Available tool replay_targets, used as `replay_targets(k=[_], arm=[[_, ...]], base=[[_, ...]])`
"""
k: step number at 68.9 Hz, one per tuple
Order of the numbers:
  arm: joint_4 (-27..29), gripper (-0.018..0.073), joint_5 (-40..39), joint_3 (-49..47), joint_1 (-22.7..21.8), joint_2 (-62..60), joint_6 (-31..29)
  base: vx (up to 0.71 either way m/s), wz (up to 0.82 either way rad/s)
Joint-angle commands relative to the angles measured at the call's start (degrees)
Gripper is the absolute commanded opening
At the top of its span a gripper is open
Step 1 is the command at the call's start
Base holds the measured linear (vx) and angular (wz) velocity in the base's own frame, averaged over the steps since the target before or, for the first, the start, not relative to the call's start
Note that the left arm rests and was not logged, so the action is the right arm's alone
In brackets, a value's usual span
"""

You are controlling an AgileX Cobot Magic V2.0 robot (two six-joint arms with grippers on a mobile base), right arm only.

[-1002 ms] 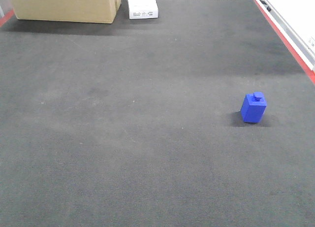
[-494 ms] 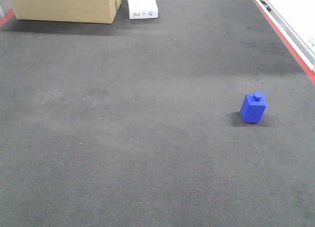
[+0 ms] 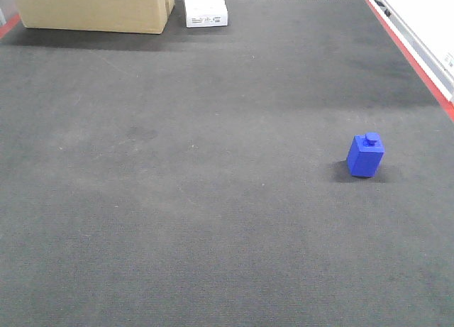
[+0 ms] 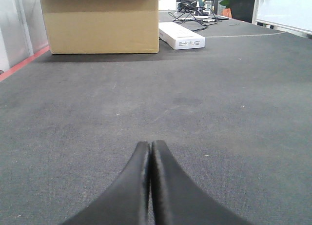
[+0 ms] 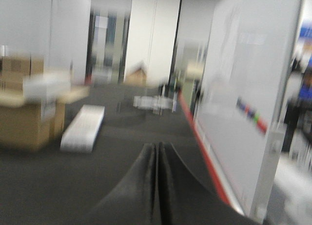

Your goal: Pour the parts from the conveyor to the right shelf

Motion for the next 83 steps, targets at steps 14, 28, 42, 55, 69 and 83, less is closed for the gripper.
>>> replay_targets(k=[14,28,42,55,69,83], arm=[[0.26,0.017,12.22,-3.73,0.05,13.93,1.5],[0.26,0.0552,16.89,-3.73,0.05,19.19,6.95],[0.27,0.0727,13.78,-3.73,0.05,22.84,5.77],[-0.25,0.0706,20.7,-7.08,-0.01,26.22,8.31],[-1.82,0.0694,35.83,-20.85,-0.01,35.6,10.7],[-2.91,0.0686,47.84,-35.95,-0.01,48.56,10.7]], base=[[0.0,0.0],[0.0,0.0],[0.0,0.0],[0.0,0.0],[0.0,0.0],[0.0,0.0]])
